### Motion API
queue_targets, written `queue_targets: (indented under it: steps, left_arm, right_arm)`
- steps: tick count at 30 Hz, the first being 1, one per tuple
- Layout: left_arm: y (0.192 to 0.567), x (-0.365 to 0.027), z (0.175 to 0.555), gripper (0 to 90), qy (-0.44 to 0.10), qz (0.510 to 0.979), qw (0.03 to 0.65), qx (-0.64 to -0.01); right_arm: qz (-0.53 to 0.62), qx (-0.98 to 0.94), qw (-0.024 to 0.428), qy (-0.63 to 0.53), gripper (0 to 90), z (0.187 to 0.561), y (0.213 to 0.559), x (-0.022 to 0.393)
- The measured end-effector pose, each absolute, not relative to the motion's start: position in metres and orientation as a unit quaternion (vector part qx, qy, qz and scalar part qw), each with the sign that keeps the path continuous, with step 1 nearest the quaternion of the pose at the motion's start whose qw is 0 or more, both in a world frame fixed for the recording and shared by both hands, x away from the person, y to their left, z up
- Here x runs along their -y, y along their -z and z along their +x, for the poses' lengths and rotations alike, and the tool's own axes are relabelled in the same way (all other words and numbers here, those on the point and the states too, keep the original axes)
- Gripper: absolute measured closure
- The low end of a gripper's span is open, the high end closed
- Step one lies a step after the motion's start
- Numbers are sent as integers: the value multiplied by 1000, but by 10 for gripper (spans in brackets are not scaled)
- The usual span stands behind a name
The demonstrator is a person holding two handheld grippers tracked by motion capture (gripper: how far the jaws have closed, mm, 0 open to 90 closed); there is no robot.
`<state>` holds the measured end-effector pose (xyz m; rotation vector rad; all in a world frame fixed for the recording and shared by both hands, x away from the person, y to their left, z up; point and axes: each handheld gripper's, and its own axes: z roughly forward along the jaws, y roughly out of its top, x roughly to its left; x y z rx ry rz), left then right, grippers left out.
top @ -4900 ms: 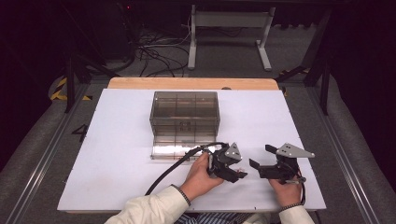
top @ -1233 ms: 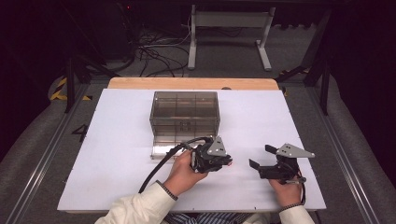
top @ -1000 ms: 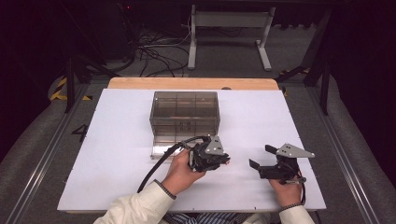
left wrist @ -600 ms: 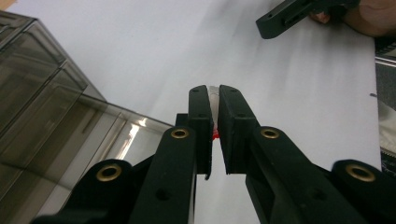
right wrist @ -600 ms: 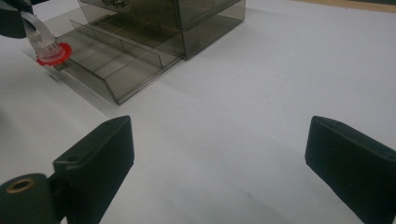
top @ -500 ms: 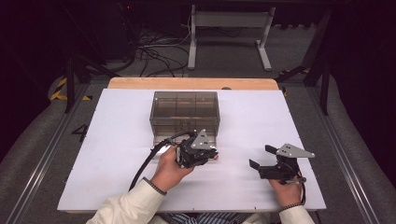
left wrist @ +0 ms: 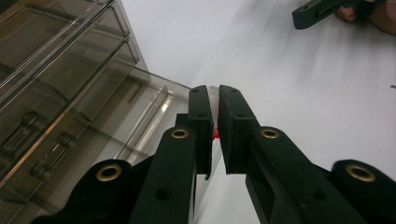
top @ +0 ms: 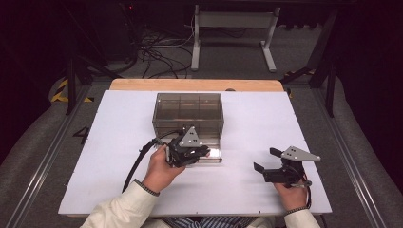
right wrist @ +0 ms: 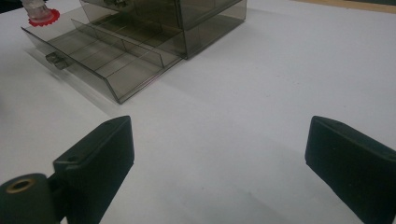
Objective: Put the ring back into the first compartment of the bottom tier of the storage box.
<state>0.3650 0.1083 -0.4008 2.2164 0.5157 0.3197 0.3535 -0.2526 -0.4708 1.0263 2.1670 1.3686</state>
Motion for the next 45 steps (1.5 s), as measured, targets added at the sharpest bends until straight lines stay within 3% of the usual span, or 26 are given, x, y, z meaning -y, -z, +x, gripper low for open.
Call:
queue_targets:
  steps: [45]
  left_arm:
    - [416, -177, 378, 841, -149, 870, 374, -283]
  right_arm:
    - [364, -772, 188, -485, 85, 353, 471, 252]
